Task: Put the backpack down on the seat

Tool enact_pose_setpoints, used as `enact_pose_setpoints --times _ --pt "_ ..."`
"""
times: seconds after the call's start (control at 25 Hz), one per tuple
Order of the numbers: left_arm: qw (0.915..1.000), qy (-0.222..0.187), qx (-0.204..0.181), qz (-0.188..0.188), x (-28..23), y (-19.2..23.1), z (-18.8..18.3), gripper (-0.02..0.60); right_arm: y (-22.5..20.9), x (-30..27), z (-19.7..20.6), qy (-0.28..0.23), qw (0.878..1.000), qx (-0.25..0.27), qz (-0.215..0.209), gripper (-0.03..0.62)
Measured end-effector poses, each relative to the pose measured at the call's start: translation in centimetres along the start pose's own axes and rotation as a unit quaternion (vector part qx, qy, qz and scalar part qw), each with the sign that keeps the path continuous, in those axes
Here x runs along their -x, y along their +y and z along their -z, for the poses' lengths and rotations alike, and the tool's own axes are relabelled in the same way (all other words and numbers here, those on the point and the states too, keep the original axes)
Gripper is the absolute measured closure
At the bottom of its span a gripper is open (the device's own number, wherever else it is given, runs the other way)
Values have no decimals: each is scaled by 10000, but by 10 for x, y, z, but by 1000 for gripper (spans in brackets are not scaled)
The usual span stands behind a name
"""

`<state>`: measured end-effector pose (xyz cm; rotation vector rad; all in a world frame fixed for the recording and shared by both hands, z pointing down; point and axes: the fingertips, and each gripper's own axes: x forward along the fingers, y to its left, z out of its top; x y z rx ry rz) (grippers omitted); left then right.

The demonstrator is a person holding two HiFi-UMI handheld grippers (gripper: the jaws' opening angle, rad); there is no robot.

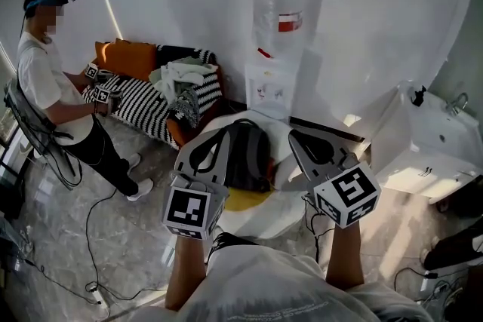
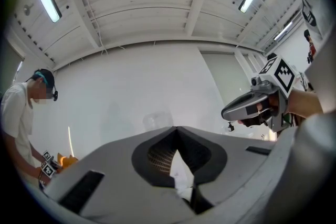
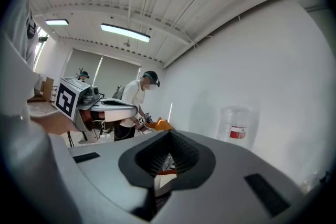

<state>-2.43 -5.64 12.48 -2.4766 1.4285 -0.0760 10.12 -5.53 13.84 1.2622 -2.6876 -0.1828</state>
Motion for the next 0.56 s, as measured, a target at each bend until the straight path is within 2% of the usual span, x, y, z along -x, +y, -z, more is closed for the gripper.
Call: enact_pose_setpoints --times 0.36,0.56 --pt "9995 295 35 72 -2 3 19 569 7 -11 6 47 9998 -161 -95 591" --pt "9995 297 53 65 -3 3 23 569 8 -13 11 57 9997 -215 -118 591"
